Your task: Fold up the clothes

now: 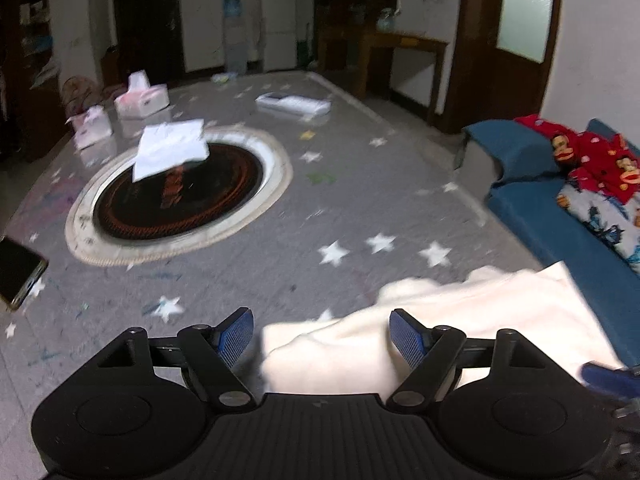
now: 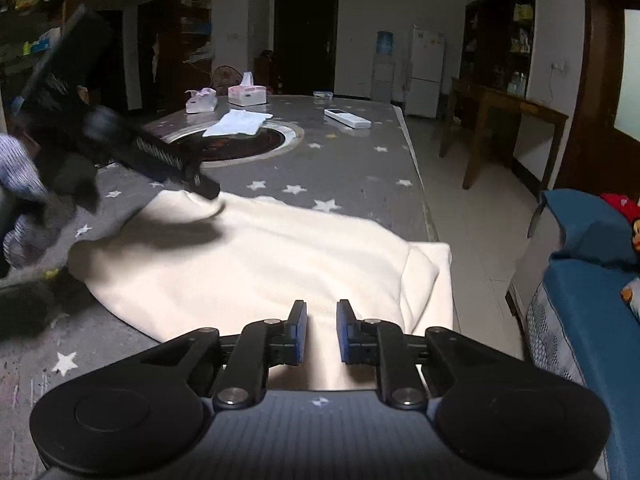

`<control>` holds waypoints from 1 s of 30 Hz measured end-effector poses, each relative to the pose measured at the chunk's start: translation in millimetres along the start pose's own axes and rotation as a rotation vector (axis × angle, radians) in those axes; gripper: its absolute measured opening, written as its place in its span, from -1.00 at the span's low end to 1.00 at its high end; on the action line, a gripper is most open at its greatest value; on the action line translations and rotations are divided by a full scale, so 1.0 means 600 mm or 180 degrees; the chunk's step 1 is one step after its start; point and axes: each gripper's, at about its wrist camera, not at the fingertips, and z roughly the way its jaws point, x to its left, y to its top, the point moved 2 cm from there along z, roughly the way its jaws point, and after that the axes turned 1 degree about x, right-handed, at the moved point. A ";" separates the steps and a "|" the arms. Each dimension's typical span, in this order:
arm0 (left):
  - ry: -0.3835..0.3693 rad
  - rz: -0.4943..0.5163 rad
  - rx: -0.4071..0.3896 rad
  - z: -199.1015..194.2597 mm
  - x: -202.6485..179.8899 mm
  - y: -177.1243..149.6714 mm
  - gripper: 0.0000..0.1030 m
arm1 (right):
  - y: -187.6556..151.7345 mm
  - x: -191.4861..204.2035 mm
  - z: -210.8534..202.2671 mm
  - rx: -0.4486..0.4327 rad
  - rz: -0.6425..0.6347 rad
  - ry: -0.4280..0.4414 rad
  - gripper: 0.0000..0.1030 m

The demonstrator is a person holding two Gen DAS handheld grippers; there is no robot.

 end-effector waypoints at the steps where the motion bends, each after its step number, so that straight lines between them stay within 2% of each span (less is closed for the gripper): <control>1: -0.0078 0.0002 0.0010 0.001 -0.006 0.002 0.48 | -0.001 0.000 -0.003 -0.0006 0.0007 0.0001 -0.69; 4: -0.0337 -0.0010 0.0088 0.011 -0.029 0.007 0.32 | -0.001 0.002 -0.012 -0.0003 -0.0002 0.0014 -0.62; 7: -0.0586 -0.0005 0.0169 0.028 -0.056 0.007 -0.03 | -0.005 0.005 -0.018 -0.0001 -0.0018 0.0032 -0.53; 10: -0.0745 -0.0019 0.0246 0.052 -0.074 0.010 -0.19 | -0.008 0.002 -0.019 -0.0014 0.0026 0.0055 -0.50; 15: -0.0815 0.0038 0.0199 0.076 -0.093 0.020 -0.21 | -0.010 0.000 -0.019 -0.0032 0.0066 0.0091 -0.30; 21: -0.0631 0.0202 0.0120 0.084 -0.111 0.024 -0.28 | -0.008 0.001 -0.018 -0.0047 0.0073 0.0121 -0.27; 24: -0.0692 0.0258 0.0041 0.070 -0.128 0.029 -0.28 | -0.009 0.003 -0.019 -0.0053 0.0071 0.0138 -0.21; 26: -0.0761 0.0356 -0.0005 0.065 -0.146 0.031 -0.27 | -0.009 0.008 -0.019 -0.0052 0.0044 0.0147 -0.09; 30: -0.0682 0.0627 0.0078 0.089 -0.184 0.024 -0.27 | -0.008 0.015 -0.018 -0.0053 -0.0029 0.0120 -0.04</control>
